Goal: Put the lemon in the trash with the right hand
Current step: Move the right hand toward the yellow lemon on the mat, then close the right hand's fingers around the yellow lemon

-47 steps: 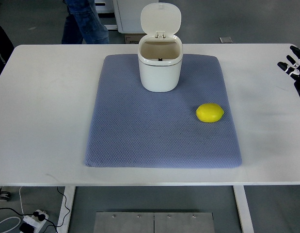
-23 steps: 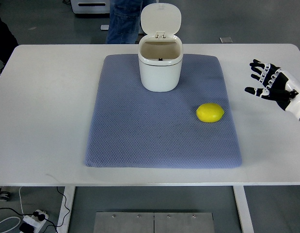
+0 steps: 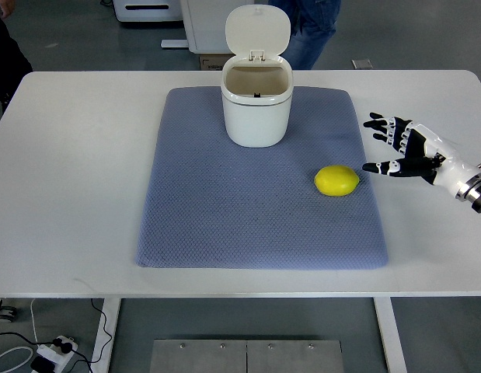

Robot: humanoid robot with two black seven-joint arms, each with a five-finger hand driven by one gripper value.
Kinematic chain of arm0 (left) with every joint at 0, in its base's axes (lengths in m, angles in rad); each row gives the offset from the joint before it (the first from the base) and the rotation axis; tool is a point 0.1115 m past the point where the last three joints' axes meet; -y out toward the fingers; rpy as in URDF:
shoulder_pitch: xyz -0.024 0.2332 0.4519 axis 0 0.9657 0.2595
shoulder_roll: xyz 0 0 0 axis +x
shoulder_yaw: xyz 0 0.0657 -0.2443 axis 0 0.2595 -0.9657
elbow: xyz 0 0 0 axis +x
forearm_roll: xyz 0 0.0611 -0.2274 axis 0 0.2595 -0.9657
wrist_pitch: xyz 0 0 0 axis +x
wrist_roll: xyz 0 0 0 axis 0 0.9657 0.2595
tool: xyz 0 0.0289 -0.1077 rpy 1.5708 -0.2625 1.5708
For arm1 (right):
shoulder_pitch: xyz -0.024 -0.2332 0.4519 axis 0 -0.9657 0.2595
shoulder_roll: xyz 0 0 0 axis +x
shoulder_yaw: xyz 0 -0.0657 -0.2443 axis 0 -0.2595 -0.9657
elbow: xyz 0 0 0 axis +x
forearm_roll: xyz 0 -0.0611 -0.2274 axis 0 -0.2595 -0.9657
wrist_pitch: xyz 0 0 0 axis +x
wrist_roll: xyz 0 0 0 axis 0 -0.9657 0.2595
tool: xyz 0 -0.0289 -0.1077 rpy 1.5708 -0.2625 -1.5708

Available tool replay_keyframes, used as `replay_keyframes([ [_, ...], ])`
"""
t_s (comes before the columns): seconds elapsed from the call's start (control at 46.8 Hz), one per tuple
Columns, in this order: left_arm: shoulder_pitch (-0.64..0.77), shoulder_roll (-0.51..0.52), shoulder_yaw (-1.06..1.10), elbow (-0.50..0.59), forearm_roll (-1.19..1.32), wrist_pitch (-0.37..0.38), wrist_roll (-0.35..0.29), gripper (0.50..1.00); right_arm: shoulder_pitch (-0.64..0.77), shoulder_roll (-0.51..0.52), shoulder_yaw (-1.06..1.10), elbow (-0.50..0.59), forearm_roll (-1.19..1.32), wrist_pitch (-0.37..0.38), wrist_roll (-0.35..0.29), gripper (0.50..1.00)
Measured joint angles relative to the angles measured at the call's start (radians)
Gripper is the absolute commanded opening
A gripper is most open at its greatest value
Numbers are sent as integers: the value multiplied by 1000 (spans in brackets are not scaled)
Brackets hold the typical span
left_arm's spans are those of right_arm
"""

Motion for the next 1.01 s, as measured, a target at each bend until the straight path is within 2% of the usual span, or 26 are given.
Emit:
replay_keyframes([
  [0.214, 0, 0, 0, 0, 0, 0, 0, 1000, 46, 0, -119, 1, -29, -42, 32, 991],
  [0.428, 0, 0, 0, 0, 0, -1, 0, 1000, 56, 6, -162, 13, -56, -72, 36, 991],
  [1.005, 0, 0, 0, 0, 0, 0, 0, 1000, 81, 14, -227, -1, -85, -94, 36, 985],
])
